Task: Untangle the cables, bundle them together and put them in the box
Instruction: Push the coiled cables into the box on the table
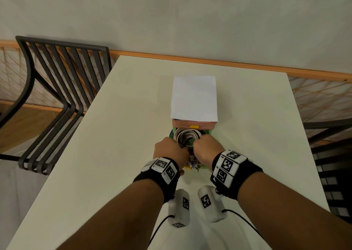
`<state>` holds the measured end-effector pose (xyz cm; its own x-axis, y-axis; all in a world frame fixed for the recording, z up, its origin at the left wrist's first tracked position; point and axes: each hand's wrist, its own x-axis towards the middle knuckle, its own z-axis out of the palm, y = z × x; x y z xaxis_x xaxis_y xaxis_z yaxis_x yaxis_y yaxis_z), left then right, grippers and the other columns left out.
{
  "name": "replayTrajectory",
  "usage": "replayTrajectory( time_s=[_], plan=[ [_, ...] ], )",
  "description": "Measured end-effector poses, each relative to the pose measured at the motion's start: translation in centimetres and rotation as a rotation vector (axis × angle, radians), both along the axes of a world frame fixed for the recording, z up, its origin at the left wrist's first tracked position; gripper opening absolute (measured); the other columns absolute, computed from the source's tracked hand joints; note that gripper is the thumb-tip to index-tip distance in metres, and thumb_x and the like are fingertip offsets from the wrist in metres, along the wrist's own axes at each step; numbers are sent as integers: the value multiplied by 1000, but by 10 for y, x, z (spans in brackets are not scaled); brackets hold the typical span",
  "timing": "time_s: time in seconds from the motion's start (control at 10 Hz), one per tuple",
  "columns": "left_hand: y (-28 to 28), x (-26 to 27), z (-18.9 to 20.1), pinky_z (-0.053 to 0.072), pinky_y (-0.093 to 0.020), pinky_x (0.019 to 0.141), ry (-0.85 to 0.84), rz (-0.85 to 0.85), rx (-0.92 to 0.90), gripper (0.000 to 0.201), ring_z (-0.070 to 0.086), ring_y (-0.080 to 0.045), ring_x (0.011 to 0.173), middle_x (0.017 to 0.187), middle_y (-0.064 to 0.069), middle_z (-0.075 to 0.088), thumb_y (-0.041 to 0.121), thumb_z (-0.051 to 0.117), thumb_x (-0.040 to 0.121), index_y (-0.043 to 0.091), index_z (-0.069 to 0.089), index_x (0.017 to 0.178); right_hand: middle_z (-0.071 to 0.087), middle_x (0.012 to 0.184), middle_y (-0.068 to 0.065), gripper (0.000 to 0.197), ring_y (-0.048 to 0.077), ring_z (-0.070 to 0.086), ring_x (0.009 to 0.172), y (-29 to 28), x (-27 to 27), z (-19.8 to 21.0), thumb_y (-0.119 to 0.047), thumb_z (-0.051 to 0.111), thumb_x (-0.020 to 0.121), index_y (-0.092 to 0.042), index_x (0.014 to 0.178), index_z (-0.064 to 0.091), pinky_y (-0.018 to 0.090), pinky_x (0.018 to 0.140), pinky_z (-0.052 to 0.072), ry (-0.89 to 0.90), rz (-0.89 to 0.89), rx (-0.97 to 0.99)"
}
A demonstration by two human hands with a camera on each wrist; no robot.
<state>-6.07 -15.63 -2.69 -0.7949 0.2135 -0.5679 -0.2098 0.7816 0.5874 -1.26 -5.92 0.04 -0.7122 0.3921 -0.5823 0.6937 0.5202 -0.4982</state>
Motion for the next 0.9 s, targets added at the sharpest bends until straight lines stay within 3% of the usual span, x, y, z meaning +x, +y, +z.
replayTrajectory(
  time_s=[0.1,0.2,0.3,0.4,0.5,0.6,0.7,0.8,0.9],
  plan=[
    [5,0,-3,63,-45,62,98,-61,-53,34,72,-35,72,90,-10,64,28,62,80,14,46,105,61,119,21,31,26,51,89,5,0,-4,-2,38,97,2,117,61,29,67,37,-35,72,19],
    [5,2,-5,62,-46,62,135,-122,-41,33,70,-37,73,92,-10,62,27,57,82,22,44,111,56,119,20,32,31,53,104,5,1,-7,-1,41,96,3,124,55,36,84,42,-50,95,12],
    [3,3,-8,62,-46,62,156,-180,-9,35,69,-37,73,94,-11,64,32,50,84,27,48,118,54,102,18,42,28,54,79,12,3,-18,-5,45,85,6,125,50,43,80,52,42,-107,-256],
    [0,4,-9,62,-47,65,167,-230,-28,32,69,-39,73,97,-15,64,38,43,85,21,53,110,56,94,18,37,31,56,83,15,2,-16,-9,48,78,4,112,54,47,80,55,43,-84,-188],
    [-1,3,-4,62,-45,67,156,-300,-78,30,70,-37,73,96,-15,65,38,43,93,13,56,101,56,87,15,14,32,58,82,15,-1,-12,-2,50,85,0,98,56,37,68,46,1,-59,-16],
    [-1,4,8,63,-42,65,117,-345,-89,29,70,-32,70,89,-10,67,41,47,86,16,58,95,66,97,13,14,30,64,90,10,-3,-14,-4,53,90,-2,100,63,29,67,41,-7,-22,184],
    [-2,3,19,59,-31,48,18,-391,-78,18,71,-29,59,85,-7,65,33,54,82,17,55,91,69,105,9,17,27,66,98,8,-2,-13,-11,59,89,-7,103,67,26,69,44,11,19,337],
    [-3,1,20,60,-33,46,-16,-392,-94,13,73,-27,54,86,-7,68,28,56,88,16,57,93,70,103,9,17,27,67,96,8,2,-11,-13,59,88,-9,101,70,27,75,52,36,39,361],
    [0,1,15,62,-42,51,66,-354,-100,12,74,-31,61,85,-10,70,20,53,89,11,61,90,66,91,11,9,28,63,84,7,5,-7,-11,58,85,-6,87,65,26,60,44,50,-25,250]
  ],
)
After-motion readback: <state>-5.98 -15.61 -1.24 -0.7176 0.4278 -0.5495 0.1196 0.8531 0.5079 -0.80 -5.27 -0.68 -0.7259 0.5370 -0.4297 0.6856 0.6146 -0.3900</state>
